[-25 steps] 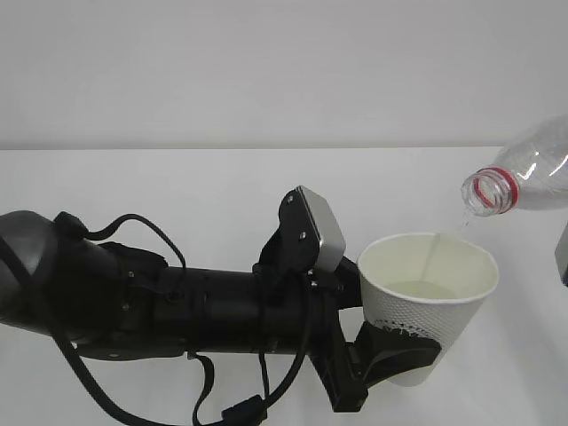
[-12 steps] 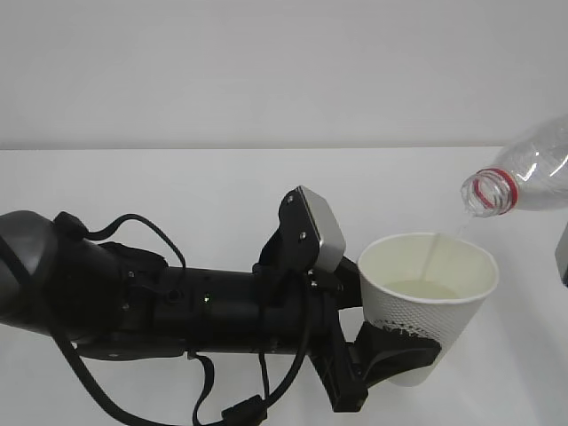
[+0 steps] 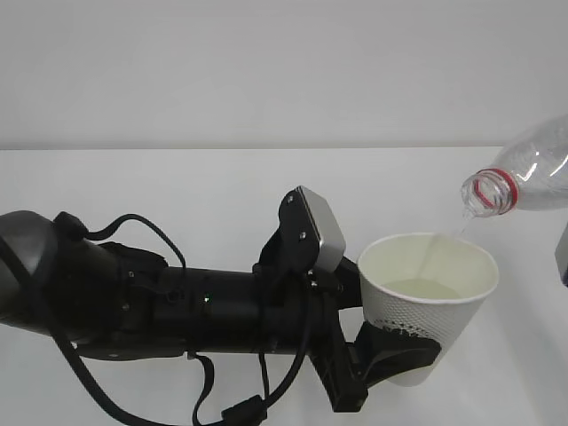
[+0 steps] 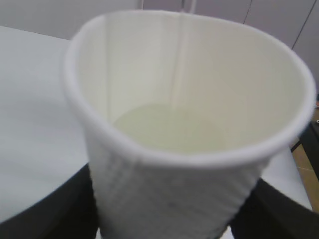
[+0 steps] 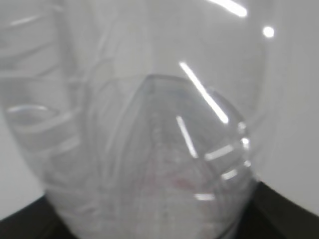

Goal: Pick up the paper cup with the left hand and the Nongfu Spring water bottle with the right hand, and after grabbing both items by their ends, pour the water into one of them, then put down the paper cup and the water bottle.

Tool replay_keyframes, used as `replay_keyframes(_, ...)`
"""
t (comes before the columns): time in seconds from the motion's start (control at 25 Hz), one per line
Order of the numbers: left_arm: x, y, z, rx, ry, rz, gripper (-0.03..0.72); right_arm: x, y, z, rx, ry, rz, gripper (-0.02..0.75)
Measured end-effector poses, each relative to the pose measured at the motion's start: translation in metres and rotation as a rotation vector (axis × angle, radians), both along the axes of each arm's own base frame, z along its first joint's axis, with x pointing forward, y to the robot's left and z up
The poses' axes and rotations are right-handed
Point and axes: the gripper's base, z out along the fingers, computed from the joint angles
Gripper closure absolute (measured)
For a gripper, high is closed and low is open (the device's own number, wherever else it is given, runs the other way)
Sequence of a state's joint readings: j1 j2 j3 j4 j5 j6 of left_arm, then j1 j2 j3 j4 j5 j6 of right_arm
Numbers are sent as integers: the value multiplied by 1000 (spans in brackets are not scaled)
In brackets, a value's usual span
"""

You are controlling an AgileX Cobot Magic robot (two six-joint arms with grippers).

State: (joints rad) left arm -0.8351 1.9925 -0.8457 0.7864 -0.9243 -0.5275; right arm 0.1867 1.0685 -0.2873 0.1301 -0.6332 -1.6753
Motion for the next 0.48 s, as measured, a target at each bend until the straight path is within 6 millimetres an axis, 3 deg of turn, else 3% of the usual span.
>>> replay_keyframes(0.48, 0, 0, 0, 0, 0, 0, 171, 0, 0, 0, -5, -2, 0, 243)
